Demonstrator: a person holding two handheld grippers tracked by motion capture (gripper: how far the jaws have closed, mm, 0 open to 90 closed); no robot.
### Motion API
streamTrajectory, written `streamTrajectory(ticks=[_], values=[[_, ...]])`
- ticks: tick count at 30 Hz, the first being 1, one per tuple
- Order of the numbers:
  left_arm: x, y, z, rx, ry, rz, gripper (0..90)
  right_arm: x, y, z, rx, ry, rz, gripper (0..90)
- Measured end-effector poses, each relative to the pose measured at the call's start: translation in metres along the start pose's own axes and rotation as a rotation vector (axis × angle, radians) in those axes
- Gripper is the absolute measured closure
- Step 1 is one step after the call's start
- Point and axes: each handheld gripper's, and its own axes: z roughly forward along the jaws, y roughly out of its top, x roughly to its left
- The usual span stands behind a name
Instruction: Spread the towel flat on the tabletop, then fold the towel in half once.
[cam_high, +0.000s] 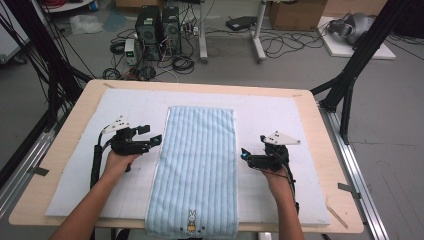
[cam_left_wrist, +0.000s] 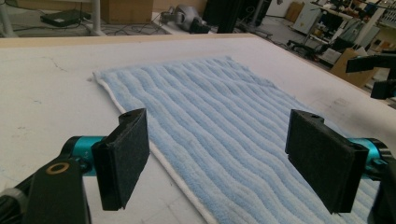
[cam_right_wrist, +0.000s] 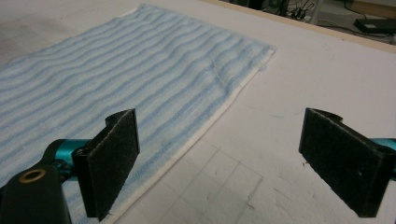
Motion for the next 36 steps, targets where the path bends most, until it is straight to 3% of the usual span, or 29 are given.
streamTrajectory(ticks=[13,20,28,31,36], values=[[0.001,-0.003,0.0,0.027,0.034,-0.008,22.5,0.002,-0.001,-0.001,0.001,0.009,0.01,11.6],[0.008,-0.003,0.002,0.023,0.063,-0.049,22.8,0.003,-0.003,0.004,0.024,0.014,0.009,11.6],[0.02,0.002,0.015,0.051,0.117,-0.096,21.6,0.003,-0.003,0.006,0.024,0.022,0.014,11.6],[0.024,0.007,0.025,0.087,0.113,-0.112,21.6,0.003,-0.003,0.005,0.015,0.023,0.015,11.6],[0.028,0.016,0.04,0.135,0.114,-0.102,22.0,0.003,-0.003,0.006,0.024,0.022,0.014,11.6]])
